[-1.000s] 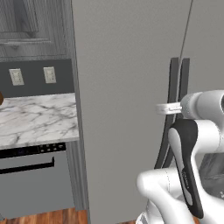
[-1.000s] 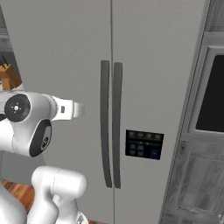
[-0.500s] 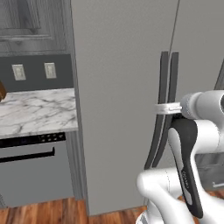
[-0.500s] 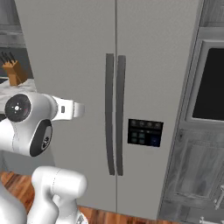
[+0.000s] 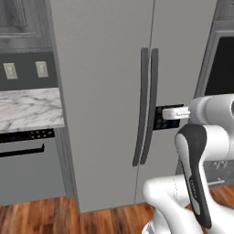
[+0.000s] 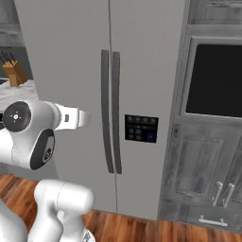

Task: Take the donuts from the fridge and place them on the empty tray on the dining counter.

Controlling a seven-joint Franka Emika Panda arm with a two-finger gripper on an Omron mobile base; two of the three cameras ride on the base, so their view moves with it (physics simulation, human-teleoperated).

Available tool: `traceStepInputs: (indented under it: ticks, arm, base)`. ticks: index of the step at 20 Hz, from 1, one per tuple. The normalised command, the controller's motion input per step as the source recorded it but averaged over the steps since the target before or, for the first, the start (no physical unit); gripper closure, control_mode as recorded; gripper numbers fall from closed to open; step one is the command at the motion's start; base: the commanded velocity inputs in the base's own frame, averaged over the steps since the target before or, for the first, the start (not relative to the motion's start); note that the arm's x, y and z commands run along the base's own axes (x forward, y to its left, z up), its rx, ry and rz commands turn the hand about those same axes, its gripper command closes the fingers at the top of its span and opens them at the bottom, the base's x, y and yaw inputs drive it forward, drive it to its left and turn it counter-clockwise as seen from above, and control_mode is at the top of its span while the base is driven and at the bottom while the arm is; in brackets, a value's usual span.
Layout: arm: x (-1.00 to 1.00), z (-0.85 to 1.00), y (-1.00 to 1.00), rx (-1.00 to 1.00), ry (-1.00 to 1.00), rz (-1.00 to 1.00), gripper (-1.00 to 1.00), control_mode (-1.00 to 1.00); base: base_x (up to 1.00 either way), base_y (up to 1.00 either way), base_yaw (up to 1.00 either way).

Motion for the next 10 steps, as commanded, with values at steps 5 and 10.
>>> traceStepInputs:
  ticks: [5,10]
  arm:
    - [0.00,0.00,0.00,0.00,0.00,0.00,-1.00,1.00]
    - [0.00,0.00,0.00,0.00,0.00,0.00,-1.00,1.00]
  base:
    - [-0.11,-0.28,0.00]
    - [-0.37,0.00,0.00]
